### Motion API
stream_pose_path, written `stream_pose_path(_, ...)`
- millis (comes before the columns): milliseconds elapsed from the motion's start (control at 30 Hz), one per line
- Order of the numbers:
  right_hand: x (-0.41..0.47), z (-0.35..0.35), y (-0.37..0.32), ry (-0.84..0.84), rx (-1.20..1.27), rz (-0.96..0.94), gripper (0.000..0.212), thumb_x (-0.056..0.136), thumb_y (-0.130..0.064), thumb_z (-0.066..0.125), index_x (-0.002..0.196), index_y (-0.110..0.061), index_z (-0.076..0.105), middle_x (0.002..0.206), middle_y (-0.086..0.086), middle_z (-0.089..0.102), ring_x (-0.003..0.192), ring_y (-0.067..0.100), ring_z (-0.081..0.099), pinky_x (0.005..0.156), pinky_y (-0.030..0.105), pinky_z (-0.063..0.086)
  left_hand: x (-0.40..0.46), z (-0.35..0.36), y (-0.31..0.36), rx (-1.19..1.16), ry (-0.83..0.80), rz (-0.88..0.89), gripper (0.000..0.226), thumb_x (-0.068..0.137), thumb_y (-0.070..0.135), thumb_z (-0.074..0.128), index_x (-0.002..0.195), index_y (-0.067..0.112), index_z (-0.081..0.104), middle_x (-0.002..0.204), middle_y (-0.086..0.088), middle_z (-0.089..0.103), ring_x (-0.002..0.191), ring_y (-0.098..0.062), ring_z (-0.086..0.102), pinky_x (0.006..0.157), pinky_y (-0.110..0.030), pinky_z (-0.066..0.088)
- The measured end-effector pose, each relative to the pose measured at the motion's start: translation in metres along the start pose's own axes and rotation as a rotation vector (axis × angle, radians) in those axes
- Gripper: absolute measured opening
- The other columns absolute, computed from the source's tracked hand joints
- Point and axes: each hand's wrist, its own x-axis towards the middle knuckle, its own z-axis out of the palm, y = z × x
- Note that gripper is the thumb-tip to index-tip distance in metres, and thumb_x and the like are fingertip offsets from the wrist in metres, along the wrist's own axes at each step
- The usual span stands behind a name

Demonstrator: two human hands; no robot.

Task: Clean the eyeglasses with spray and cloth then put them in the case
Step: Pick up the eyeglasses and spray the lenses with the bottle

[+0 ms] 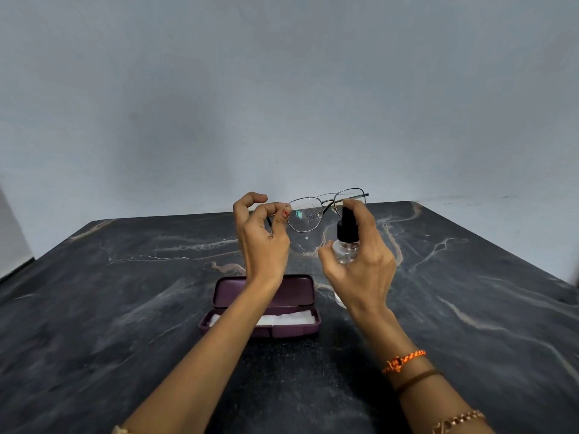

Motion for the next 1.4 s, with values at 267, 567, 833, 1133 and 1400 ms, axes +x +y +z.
stream_pose_path(267,0.008,-0.01,0.014,0.135,0.004,0.134,0.062,0.061,-0.004,0.066,0.112,-0.028,0.04,0.075,0.008,0.065,0.058,0.019,0.054,0.056,0.025,0.04,0.0,-0.001,0.0,-0.032,0.011,-0.033,0.012,0.084,0.01,0.059,0.074,0.015,0.06,0.1,0.01,0.037,0.095,-0.026,0.052,0.085,-0.038,0.047)
stream_pose_path(567,0.009,-0.013,0.016,0.156,0.015,0.187,0.06,0.064,-0.005,0.065,0.113,-0.028,0.039,0.077,-0.006,0.054,0.063,0.023,0.058,0.066,0.044,0.054,-0.002,0.0,0.0,-0.039,0.013,-0.031,0.011,0.084,0.01,0.059,0.074,0.015,0.06,0.098,0.011,0.038,0.101,-0.032,0.051,0.073,-0.014,0.041)
stream_pose_path(833,0.008,-0.01,0.021,0.173,0.056,0.206,0.059,0.064,-0.008,0.064,0.113,-0.03,0.039,0.078,-0.005,0.057,0.065,0.025,0.06,0.067,0.043,0.054,-0.002,0.001,0.0,-0.05,0.023,-0.048,0.01,0.084,0.009,0.059,0.075,0.013,0.06,0.097,0.013,0.037,0.091,-0.018,0.047,0.08,-0.027,0.042)
stream_pose_path(1133,0.0,-0.007,0.041,0.129,-0.007,0.393,0.077,0.067,-0.004,0.062,0.133,-0.021,0.026,0.088,0.005,0.059,0.073,0.027,0.058,0.063,0.033,0.044,0.002,0.001,-0.006,-0.093,0.074,-0.148,0.009,0.086,0.011,0.057,0.079,0.007,0.061,0.093,0.017,0.037,0.078,0.0,0.047,0.067,0.0,0.039)
stream_pose_path(1400,-0.005,0.0,0.049,-0.013,-0.121,0.397,0.07,0.066,-0.007,0.063,0.127,-0.026,0.033,0.102,0.007,0.064,0.093,0.033,0.058,0.062,0.028,0.035,0.004,0.0,-0.01,-0.121,0.076,-0.141,0.01,0.087,0.011,0.055,0.079,0.009,0.06,0.094,0.017,0.037,0.071,0.023,0.045,0.067,0.003,0.037)
